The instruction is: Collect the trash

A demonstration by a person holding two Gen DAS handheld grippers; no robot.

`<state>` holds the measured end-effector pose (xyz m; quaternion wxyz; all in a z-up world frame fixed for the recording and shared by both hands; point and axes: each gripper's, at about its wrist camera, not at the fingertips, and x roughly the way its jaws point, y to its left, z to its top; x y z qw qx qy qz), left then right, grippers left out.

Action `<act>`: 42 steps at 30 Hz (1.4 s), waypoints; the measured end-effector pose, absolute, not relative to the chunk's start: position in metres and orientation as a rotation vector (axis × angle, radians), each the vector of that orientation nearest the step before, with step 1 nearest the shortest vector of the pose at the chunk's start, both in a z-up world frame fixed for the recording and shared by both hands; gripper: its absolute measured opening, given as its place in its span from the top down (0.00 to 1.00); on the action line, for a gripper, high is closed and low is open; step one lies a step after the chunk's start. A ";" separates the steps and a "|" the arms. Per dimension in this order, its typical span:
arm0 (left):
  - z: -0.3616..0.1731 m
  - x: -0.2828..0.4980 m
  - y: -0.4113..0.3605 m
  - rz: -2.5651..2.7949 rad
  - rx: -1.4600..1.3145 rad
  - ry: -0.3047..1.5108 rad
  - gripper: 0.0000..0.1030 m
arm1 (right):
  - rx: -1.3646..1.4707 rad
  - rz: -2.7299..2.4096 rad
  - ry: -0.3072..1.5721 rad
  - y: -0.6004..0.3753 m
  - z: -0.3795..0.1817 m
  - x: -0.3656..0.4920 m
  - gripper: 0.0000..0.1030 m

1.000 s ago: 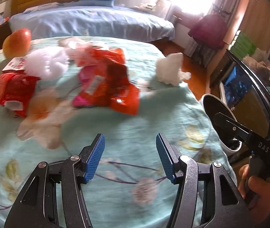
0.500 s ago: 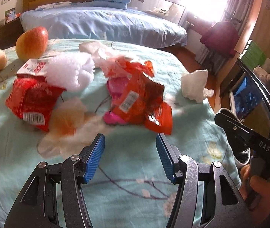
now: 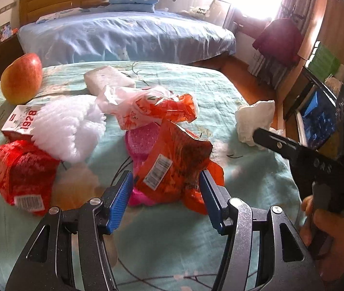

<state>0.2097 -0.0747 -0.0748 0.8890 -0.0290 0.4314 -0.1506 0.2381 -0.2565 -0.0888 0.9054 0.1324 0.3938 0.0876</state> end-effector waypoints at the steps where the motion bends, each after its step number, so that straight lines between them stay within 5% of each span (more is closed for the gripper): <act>1: -0.076 0.211 -0.075 -0.314 -0.060 0.898 0.45 | 0.276 0.179 0.816 -0.257 -0.090 0.242 0.18; 6: -0.079 0.214 -0.080 -0.316 -0.046 0.893 0.52 | 0.294 0.186 0.832 -0.260 -0.096 0.257 0.20; 7: -0.080 0.214 -0.081 -0.316 -0.040 0.895 0.63 | 0.292 0.191 0.835 -0.259 -0.097 0.259 0.32; 8: -0.081 0.214 -0.082 -0.321 -0.037 0.898 0.68 | 0.289 0.197 0.840 -0.259 -0.098 0.259 0.56; 9: -0.081 0.214 -0.083 -0.323 -0.034 0.895 0.70 | 0.288 0.202 0.851 -0.259 -0.100 0.260 0.60; 11: -0.078 0.212 -0.085 -0.330 -0.017 0.882 0.81 | 0.291 0.209 0.841 -0.260 -0.100 0.256 0.61; 16: -0.070 0.201 -0.091 -0.361 0.003 0.859 0.89 | 0.299 0.218 0.828 -0.262 -0.096 0.243 0.62; 42: -0.055 0.142 -0.150 -0.534 -0.012 0.843 0.90 | 0.375 0.128 0.726 -0.305 -0.071 0.124 0.62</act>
